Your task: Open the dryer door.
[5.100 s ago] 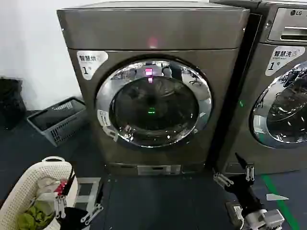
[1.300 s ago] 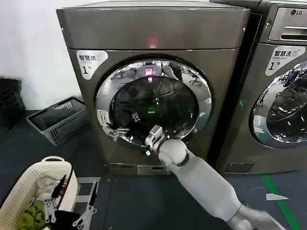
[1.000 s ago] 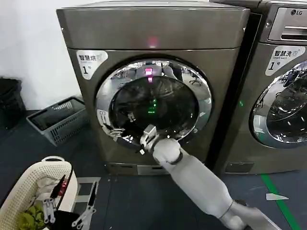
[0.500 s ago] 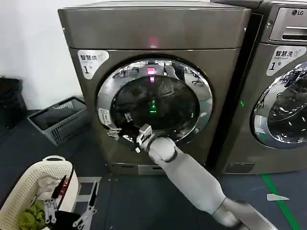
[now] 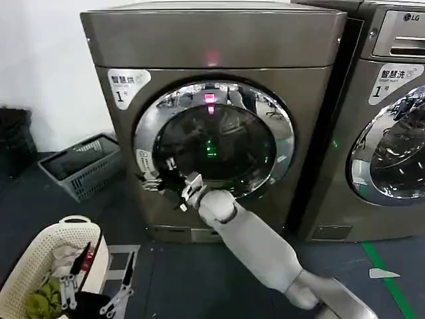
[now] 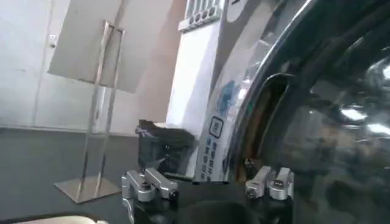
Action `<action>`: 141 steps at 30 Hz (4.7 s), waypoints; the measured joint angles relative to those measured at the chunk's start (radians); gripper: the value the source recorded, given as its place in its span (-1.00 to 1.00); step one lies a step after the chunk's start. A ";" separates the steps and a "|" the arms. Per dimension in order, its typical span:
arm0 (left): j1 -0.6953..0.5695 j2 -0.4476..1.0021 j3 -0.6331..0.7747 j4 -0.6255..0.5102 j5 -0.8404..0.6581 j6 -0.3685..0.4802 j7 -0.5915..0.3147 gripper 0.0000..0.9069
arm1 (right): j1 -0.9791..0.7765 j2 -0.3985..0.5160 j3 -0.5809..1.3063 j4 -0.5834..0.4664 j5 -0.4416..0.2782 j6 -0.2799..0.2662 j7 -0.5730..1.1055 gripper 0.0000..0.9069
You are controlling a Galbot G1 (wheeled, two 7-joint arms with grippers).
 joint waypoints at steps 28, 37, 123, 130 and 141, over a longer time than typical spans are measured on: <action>-0.038 0.023 -0.048 0.057 -0.049 0.028 0.004 1.00 | 0.017 -0.077 -0.032 0.036 0.119 0.026 -0.235 1.00; -0.071 0.047 -0.145 0.085 -0.127 0.063 0.012 1.00 | 0.019 -0.108 -0.054 0.094 0.153 0.021 -0.281 1.00; -0.740 0.555 0.354 0.357 -0.360 0.190 0.202 1.00 | -1.634 -0.299 1.540 1.123 0.103 0.260 -0.077 1.00; -0.834 0.541 0.463 0.400 -0.361 0.190 0.203 1.00 | -1.645 -0.124 1.696 1.111 0.013 0.166 0.164 1.00; -0.962 0.501 0.624 0.466 -0.353 0.192 0.206 1.00 | -1.589 0.001 1.978 0.953 -0.011 -0.023 0.371 1.00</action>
